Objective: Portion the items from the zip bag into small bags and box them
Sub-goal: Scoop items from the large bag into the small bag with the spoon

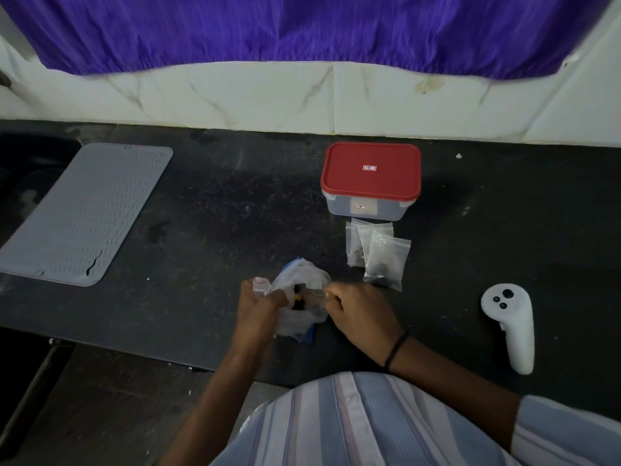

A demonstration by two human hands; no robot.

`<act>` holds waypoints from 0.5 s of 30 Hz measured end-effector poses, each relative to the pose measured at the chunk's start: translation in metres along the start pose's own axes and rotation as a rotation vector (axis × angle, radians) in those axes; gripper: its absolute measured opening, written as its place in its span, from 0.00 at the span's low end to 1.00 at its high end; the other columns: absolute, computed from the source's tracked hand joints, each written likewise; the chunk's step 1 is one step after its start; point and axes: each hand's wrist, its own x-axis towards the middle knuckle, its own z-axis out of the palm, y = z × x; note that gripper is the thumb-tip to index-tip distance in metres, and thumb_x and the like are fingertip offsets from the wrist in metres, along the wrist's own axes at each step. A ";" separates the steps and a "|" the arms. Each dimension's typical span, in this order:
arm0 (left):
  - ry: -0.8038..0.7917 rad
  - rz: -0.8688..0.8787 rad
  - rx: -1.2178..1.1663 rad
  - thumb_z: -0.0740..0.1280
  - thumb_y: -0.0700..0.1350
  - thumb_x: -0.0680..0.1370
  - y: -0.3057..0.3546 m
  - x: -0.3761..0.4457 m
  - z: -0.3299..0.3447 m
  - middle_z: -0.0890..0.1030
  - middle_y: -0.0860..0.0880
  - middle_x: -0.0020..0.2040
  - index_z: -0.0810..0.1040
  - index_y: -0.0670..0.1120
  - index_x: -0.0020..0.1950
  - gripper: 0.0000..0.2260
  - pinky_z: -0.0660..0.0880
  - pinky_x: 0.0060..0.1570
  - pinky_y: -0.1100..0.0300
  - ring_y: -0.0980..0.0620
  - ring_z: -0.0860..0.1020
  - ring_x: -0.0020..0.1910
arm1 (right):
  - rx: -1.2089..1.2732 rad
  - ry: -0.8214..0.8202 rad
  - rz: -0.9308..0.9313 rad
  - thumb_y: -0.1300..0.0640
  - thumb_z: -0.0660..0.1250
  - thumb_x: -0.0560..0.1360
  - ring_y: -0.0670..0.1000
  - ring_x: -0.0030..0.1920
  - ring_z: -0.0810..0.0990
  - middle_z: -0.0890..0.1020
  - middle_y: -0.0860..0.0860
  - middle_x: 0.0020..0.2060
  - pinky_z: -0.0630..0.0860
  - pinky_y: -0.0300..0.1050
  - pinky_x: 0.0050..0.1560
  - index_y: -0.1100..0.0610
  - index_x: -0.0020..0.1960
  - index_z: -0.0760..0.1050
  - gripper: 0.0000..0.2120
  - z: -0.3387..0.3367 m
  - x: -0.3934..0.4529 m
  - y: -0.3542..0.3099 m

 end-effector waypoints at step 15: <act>-0.006 0.098 0.026 0.74 0.41 0.67 -0.002 0.009 -0.008 0.77 0.42 0.51 0.69 0.49 0.54 0.19 0.79 0.47 0.41 0.43 0.79 0.47 | 0.757 0.065 0.397 0.61 0.60 0.80 0.42 0.27 0.75 0.78 0.49 0.29 0.74 0.38 0.32 0.48 0.46 0.79 0.12 0.012 -0.011 0.011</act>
